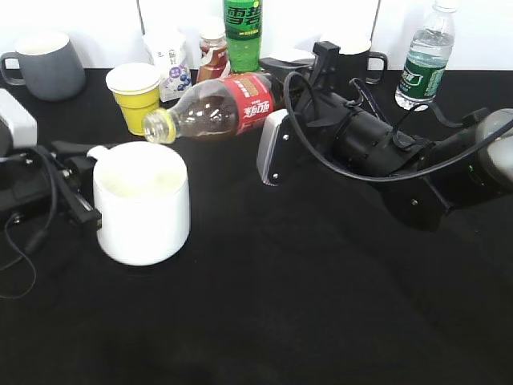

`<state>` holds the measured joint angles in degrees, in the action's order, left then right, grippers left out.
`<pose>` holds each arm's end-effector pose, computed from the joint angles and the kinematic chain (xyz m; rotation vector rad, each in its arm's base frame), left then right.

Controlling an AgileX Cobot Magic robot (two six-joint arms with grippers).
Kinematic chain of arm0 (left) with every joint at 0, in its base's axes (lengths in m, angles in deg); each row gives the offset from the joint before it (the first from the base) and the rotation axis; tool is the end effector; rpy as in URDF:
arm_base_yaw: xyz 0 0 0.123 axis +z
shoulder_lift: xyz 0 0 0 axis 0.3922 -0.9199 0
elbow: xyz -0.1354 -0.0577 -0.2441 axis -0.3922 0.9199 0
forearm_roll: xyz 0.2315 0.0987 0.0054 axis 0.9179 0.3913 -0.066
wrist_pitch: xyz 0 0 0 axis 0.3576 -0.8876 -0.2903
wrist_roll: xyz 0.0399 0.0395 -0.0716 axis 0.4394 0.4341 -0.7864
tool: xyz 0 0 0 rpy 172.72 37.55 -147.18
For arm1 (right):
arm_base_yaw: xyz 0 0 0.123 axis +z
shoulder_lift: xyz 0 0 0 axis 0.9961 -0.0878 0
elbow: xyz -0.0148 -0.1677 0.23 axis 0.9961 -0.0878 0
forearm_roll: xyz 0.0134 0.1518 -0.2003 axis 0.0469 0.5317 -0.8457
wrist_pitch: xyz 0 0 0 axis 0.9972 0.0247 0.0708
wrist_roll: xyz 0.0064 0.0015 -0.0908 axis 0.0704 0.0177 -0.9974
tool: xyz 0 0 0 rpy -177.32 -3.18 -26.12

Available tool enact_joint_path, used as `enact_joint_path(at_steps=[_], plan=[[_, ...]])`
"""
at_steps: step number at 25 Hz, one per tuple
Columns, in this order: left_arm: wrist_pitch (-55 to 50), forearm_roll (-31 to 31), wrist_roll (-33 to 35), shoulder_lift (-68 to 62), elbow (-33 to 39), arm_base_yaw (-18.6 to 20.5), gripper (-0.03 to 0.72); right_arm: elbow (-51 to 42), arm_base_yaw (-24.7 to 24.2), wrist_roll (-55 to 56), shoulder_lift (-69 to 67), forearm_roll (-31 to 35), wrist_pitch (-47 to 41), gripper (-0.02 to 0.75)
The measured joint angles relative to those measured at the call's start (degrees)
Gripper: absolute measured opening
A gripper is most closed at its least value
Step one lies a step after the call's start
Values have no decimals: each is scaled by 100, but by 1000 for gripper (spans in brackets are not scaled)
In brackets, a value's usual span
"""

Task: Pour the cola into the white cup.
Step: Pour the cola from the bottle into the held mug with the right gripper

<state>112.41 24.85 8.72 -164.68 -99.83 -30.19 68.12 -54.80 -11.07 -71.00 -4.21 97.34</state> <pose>0.2521 -0.0848 0.1524 0.7392 1.6538 -0.4911 0.3320 0.2127 0.1573 -1.3070 0.7487 -0.5403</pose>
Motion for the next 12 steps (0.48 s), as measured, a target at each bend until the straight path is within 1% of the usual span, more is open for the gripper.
enact_joint_path(at_steps=[5, 8, 12], plan=[[-55, -49, 5, 0, 0, 0, 50, 140, 0, -180, 0, -41, 0, 398], [-55, -186, 5, 0, 0, 0, 50, 219, 0, -243, 0, -159, 9, 398], [35, -186, 5, 0, 0, 0, 49, 320, 0, -343, 94, -181, 21, 398]])
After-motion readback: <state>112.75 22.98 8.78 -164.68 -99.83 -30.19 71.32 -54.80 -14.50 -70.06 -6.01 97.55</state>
